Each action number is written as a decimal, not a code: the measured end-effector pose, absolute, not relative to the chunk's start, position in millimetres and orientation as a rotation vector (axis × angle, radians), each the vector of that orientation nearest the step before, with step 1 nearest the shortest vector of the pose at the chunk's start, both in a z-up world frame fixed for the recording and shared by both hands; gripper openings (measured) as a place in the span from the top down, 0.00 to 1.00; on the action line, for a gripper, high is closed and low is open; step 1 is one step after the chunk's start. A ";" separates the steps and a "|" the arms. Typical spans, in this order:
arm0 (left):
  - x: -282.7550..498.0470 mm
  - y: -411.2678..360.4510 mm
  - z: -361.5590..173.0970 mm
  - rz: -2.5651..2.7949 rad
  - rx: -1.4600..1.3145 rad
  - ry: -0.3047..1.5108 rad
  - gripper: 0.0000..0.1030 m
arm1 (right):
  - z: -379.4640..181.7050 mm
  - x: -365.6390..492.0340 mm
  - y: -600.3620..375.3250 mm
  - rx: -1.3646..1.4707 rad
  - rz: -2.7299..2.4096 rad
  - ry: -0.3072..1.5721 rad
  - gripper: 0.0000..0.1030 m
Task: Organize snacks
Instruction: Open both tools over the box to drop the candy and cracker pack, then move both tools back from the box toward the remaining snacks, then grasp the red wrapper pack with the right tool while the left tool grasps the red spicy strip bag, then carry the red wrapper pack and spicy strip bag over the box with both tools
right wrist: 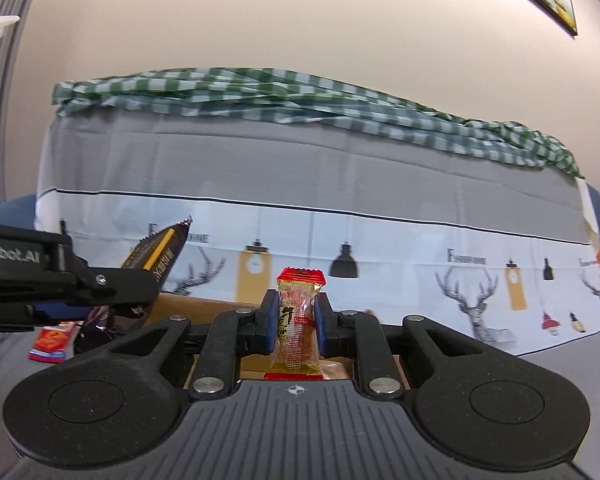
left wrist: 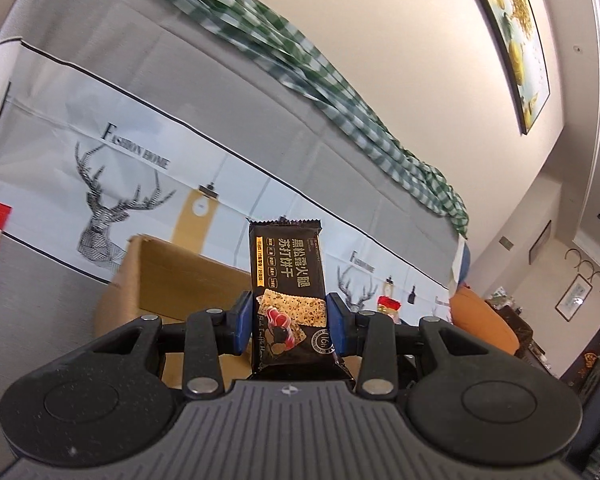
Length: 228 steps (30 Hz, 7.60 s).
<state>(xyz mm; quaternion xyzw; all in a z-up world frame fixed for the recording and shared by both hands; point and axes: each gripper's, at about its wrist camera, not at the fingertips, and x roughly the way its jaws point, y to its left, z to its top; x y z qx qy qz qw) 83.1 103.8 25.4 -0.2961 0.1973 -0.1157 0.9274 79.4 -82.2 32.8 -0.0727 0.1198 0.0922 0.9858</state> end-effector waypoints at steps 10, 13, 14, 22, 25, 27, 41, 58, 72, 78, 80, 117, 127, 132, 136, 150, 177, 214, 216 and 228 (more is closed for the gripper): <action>89.0 89.1 21.6 -0.262 -0.588 0.420 0.59 | 30.3 81.8 -91.9 -0.152 0.165 0.250 0.81; 90.8 88.0 19.5 -0.260 -0.587 0.427 0.59 | 29.7 82.3 -92.3 -0.151 0.167 0.253 0.81; 91.1 87.9 19.4 -0.262 -0.586 0.428 0.59 | 29.3 82.6 -92.3 -0.151 0.168 0.255 0.81; 92.1 85.2 19.3 -0.268 -0.572 0.431 0.59 | 30.0 84.2 -92.3 -0.151 0.175 0.262 0.81; 93.1 85.0 19.3 -0.269 -0.570 0.433 0.59 | 30.1 84.2 -92.0 -0.150 0.179 0.264 0.81; 93.4 85.2 19.2 -0.270 -0.570 0.433 0.59 | 29.9 84.4 -92.1 -0.149 0.180 0.264 0.81; 94.4 86.9 16.7 -0.274 -0.588 0.441 0.39 | 30.0 84.2 -92.4 -0.148 0.170 0.263 0.76; 72.3 183.6 19.9 -0.106 -0.604 0.368 0.88 | 33.2 81.6 -74.8 -0.060 0.180 0.286 0.39; 81.0 178.5 -50.4 -0.090 -0.088 0.670 0.34 | 23.3 66.2 -24.3 0.085 0.366 0.397 0.43; 76.7 153.3 -95.8 -0.163 0.123 0.774 0.24 | 17.5 61.1 -4.1 0.098 0.417 0.418 0.43; 76.3 152.5 -104.5 -0.163 0.152 0.782 0.24 | 18.0 63.8 -4.5 0.107 0.416 0.423 0.43; 53.5 299.0 -63.4 0.063 -0.532 0.813 0.57 | 10.1 9.0 83.0 -0.048 0.601 0.360 0.43; 48.3 301.1 -44.4 0.154 -0.419 0.712 0.57 | -18.0 16.7 102.8 -0.055 0.518 0.412 0.46; 46.7 302.2 -42.6 0.192 -0.429 0.671 0.57 | -29.0 24.5 109.1 -0.047 0.491 0.448 0.42; 44.0 299.2 -31.7 0.267 -0.384 0.606 0.57 | -41.8 32.1 120.5 -0.051 0.466 0.495 0.34; 33.1 311.8 -11.0 0.280 -0.484 0.508 0.55 | -104.6 72.2 153.2 -0.051 0.314 0.739 0.08; 44.6 309.8 -21.7 0.260 -0.509 0.614 0.54 | -91.1 65.6 144.9 -0.229 0.453 0.586 0.58; 191.4 306.0 -101.9 0.413 -0.223 0.815 0.13 | -94.7 62.9 122.4 -0.139 0.382 0.748 0.57; 193.0 294.4 -103.0 0.420 -0.139 0.821 0.23 | -94.5 64.0 122.9 -0.138 0.383 0.749 0.57; 126.5 273.6 -49.0 0.390 -0.120 0.826 0.55 | -82.6 63.5 117.9 -0.107 0.400 0.737 0.58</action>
